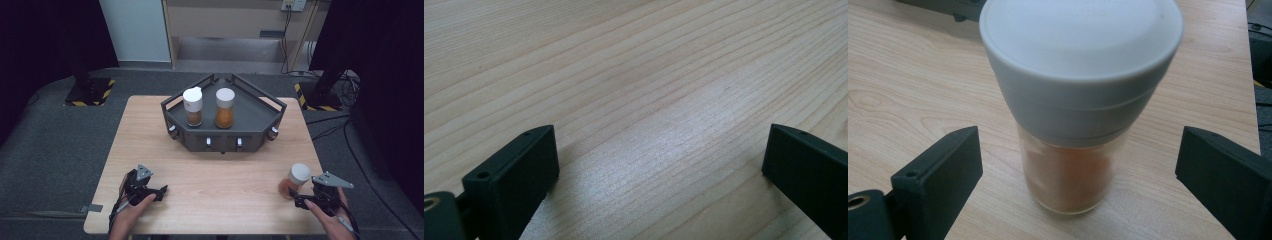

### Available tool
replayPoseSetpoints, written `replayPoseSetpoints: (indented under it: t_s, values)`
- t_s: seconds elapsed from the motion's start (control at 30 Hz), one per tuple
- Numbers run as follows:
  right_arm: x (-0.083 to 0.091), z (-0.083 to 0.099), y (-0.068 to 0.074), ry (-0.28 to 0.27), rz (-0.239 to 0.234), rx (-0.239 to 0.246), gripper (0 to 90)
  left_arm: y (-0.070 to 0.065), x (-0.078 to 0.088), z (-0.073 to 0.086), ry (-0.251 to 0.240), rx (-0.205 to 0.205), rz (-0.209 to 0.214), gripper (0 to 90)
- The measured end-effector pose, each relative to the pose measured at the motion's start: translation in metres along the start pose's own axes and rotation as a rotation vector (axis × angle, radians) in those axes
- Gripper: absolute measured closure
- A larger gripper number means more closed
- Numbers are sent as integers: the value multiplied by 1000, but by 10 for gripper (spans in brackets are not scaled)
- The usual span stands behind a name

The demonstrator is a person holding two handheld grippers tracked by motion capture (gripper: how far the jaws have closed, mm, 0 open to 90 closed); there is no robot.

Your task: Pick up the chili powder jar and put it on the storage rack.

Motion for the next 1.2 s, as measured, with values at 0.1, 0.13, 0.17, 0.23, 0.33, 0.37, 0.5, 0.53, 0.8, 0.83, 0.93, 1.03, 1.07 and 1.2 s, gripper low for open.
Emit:
replayPoseSetpoints:
  t_s: [0.1, 0.13, 0.17, 0.23, 0.33, 0.37, 0.5, 0.53, 0.8, 0.83, 0.93, 1.03, 1.07, 1.2]
  values:
    - [-1, -3, 2, -1, 0, 0, 58, 0, 0, 0, 0, 0, 0, 1]
    - [-2, -3, 2, -2, 2, 8, 59, 0, 0, 0, 0, 0, 0, 1]
    - [-2, -5, 2, -1, 3, 8, 60, 0, 0, 0, 0, 0, 0, 1]
    - [-2, -6, 3, -11, 1, 5, 65, 0, 0, 0, 0, 0, 0, 1]
    - [-2, -8, 4, -15, 3, 8, 71, 0, 0, 0, 0, 0, 0, 1]
    - [-2, -9, 5, -16, 4, 12, 74, 0, 0, 0, 0, 0, 0, 1]
    - [-1, -12, 5, -21, 8, 10, 95, 0, 0, 0, 0, 0, 0, 1]
    - [-1, -12, 5, -24, 8, 9, 102, 0, 0, 0, 0, 0, 0, 1]
    - [-3, -17, 7, -38, 5, 9, 216, 0, 0, 0, 0, 0, 0, 1]
    - [-3, -18, 7, -39, 6, 6, 232, 0, 0, 0, 0, 0, 0, 1]
    - [-5, -20, 8, -37, 14, 0, 281, 0, 0, 0, 0, 0, 0, 1]
    - [-5, -20, 8, -44, 22, -11, 342, 0, 0, 0, 0, 0, 0, 1]
    - [-4, -21, 8, -40, 26, -16, 343, 0, 0, 0, 0, 0, 0, 1]
    - [-2, -25, 9, -18, 29, -12, 344, 0, 0, 0, 0, 0, 0, 1]
Point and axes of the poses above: each handheld gripper's, and its own axes: x roughly backward along the jaws, z roughly out of its underside, y roughly to its left, the point moved 8 cm from there along -x, roughly forward along the jaws, and after that the axes turned 14 degrees about y, right-handed, at the moved point
